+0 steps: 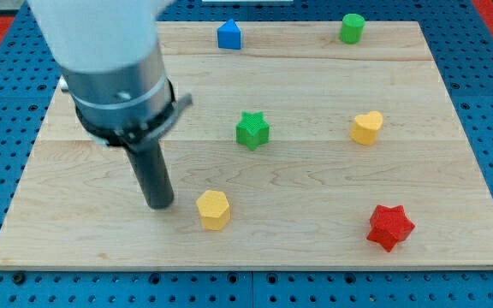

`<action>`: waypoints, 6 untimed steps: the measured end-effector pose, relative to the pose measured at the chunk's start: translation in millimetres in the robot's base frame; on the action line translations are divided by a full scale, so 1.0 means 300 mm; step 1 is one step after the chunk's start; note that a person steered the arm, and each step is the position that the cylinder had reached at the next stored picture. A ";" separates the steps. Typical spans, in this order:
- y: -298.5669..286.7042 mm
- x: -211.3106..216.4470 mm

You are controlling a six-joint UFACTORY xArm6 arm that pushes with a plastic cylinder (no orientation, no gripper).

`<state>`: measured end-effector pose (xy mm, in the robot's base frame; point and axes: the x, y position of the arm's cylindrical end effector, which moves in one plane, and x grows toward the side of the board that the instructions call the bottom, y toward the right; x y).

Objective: Push the green star to the right of the red circle

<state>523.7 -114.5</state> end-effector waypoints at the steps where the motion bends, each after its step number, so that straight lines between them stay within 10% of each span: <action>1: 0.200 -0.062; 3: 0.476 -0.236; 6: 0.313 -0.471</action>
